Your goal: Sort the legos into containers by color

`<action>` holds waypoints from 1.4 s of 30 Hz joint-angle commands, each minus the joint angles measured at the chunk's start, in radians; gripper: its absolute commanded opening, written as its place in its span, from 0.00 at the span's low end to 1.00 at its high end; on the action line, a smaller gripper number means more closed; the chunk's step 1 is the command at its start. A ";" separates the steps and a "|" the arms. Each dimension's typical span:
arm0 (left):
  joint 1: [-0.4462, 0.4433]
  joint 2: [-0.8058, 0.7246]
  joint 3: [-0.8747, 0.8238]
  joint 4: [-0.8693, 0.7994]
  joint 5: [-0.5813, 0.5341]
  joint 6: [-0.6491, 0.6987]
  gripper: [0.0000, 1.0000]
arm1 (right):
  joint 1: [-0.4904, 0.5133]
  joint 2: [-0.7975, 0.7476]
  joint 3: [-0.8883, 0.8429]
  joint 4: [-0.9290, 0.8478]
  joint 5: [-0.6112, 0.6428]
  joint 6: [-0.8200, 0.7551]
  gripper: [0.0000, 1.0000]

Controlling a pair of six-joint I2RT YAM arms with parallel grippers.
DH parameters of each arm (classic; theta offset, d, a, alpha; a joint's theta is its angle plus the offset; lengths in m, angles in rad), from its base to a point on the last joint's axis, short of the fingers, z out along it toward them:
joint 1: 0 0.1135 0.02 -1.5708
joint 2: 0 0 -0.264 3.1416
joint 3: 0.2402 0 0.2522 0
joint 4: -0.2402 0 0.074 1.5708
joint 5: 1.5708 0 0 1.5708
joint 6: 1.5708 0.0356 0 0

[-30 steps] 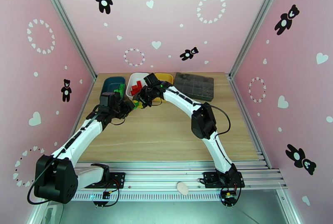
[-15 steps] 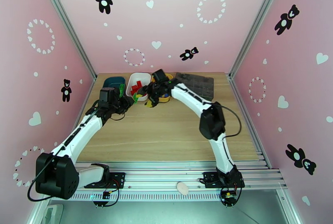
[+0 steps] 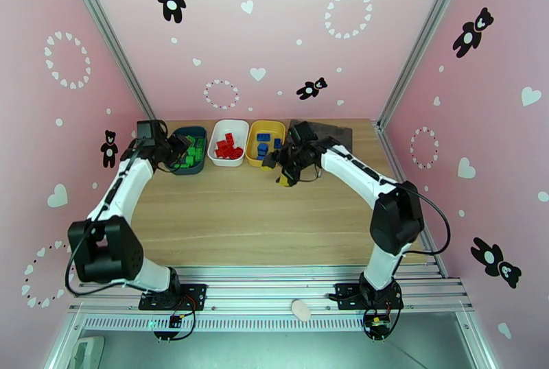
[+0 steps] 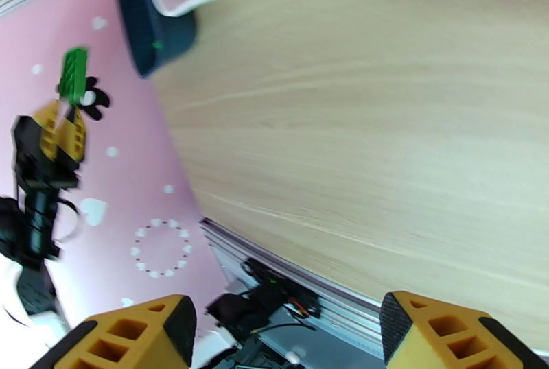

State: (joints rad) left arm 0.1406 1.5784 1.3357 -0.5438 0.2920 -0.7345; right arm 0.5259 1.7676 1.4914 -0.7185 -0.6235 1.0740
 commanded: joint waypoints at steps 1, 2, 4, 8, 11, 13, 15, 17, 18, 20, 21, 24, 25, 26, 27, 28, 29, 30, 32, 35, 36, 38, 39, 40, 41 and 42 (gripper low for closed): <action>0.011 0.040 0.054 -0.082 -0.015 0.051 0.69 | -0.015 -0.079 -0.043 -0.029 0.039 -0.059 0.76; 0.011 0.036 0.054 -0.088 -0.017 0.055 0.77 | -0.019 -0.091 -0.050 -0.038 0.046 -0.070 0.76; 0.007 0.007 0.038 -0.088 -0.017 0.057 0.86 | -0.028 -0.113 -0.063 -0.056 0.061 -0.089 0.77; -0.036 -0.112 -0.011 -0.110 -0.039 0.089 0.89 | -0.042 -0.157 -0.074 -0.110 0.128 -0.165 0.79; -0.095 -0.235 -0.051 -0.142 -0.102 0.133 0.89 | -0.048 -0.195 -0.062 -0.185 0.252 -0.254 0.80; -0.126 -0.313 -0.068 -0.165 -0.158 0.157 0.88 | -0.048 -0.222 -0.056 -0.231 0.359 -0.312 0.80; -0.155 -0.417 -0.090 -0.177 -0.273 0.175 0.89 | -0.048 -0.271 -0.060 -0.262 0.499 -0.350 0.80; -0.177 -0.522 -0.128 -0.142 -0.388 0.173 0.98 | -0.049 -0.336 -0.077 -0.271 0.661 -0.366 0.81; -0.178 -0.592 -0.167 -0.101 -0.435 0.158 0.98 | -0.048 -0.379 -0.094 -0.259 0.752 -0.367 0.82; -0.179 -0.704 -0.240 -0.021 -0.560 0.141 0.98 | -0.048 -0.478 -0.145 -0.199 0.891 -0.388 0.83; -0.179 -0.756 -0.275 0.021 -0.628 0.150 0.99 | -0.048 -0.536 -0.191 -0.115 0.925 -0.429 0.85; -0.179 -0.866 -0.372 0.157 -0.700 0.243 0.98 | -0.047 -0.689 -0.319 0.049 1.117 -0.424 0.99; -0.179 -0.896 -0.411 0.204 -0.736 0.262 0.98 | -0.048 -0.729 -0.361 0.058 1.245 -0.311 0.99; -0.177 -0.924 -0.446 0.241 -0.779 0.244 0.98 | -0.049 -0.765 -0.417 0.045 1.395 -0.117 0.96; -0.176 -0.947 -0.472 0.252 -0.825 0.202 0.98 | -0.052 -0.794 -0.464 0.028 1.501 0.032 0.94; -0.177 -0.968 -0.499 0.244 -0.888 0.129 0.99 | -0.060 -0.833 -0.517 0.061 1.560 0.055 0.94; -0.175 -0.984 -0.513 0.222 -0.936 0.077 0.98 | -0.081 -0.878 -0.574 0.170 1.515 -0.105 0.99; -0.171 -0.996 -0.546 0.206 -0.973 0.058 0.98 | -0.102 -0.913 -0.622 0.287 1.423 -0.262 0.99; -0.155 -1.000 -0.592 0.235 -0.957 0.138 0.98 | -0.133 -0.966 -0.710 0.440 1.304 -0.415 0.99; -0.154 -0.921 -0.613 0.207 -0.896 0.250 0.98 | -0.160 -0.944 -0.750 0.450 1.328 -0.462 0.99; -0.156 -0.886 -0.606 0.185 -0.872 0.306 0.98 | -0.165 -0.924 -0.750 0.447 1.328 -0.510 0.99; -0.169 -0.804 -0.596 0.141 -0.887 0.401 0.98 | -0.168 -0.853 -0.758 0.459 1.346 -0.641 0.99; -0.171 -0.775 -0.600 0.142 -0.900 0.428 0.98 | -0.170 -0.822 -0.766 0.475 1.360 -0.683 0.99; -0.171 -0.752 -0.617 0.168 -0.900 0.461 0.99 | -0.177 -0.789 -0.781 0.502 1.360 -0.732 0.99; -0.171 -0.737 -0.645 0.211 -0.889 0.491 0.98 | -0.187 -0.759 -0.799 0.535 1.356 -0.759 0.99; -0.170 -0.727 -0.670 0.256 -0.880 0.510 0.98 | -0.201 -0.734 -0.818 0.569 1.345 -0.767 0.99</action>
State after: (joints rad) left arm -0.0235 0.8330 0.7155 -0.3374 -0.5869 -0.3622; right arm 0.3462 0.9749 0.7254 -0.2543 0.7067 0.4625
